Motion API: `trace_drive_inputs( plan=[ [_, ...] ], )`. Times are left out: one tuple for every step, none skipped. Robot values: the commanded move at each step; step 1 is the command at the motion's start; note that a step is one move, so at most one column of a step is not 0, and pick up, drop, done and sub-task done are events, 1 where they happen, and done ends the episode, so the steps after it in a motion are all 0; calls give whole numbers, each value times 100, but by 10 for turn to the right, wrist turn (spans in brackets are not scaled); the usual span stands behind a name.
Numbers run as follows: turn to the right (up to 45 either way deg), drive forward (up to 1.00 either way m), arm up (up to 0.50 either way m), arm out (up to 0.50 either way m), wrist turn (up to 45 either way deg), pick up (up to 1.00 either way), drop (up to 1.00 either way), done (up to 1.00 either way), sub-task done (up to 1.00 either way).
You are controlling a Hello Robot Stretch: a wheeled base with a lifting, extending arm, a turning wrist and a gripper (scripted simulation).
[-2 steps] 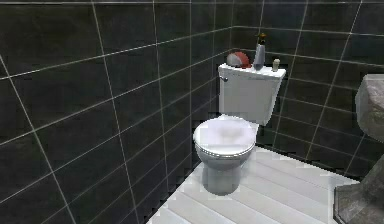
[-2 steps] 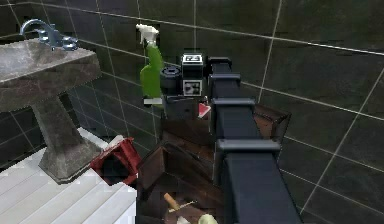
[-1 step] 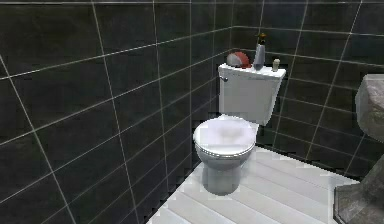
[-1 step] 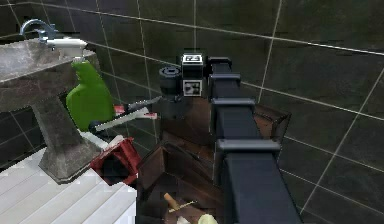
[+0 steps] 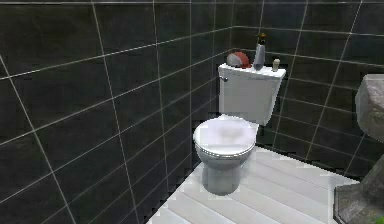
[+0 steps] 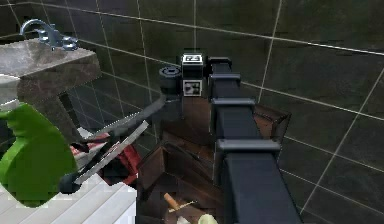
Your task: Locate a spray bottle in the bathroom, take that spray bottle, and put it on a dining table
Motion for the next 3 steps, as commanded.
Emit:
trace_drive_inputs(
  plan=[
    [0, 0, 0, 0, -240, 0, 0, 0, 0],
    [0, 0, 0, -22, 0, 0, 0, 0, 0],
    [-450, 0, 0, 0, 0, 0, 0, 0, 0]
  ],
)
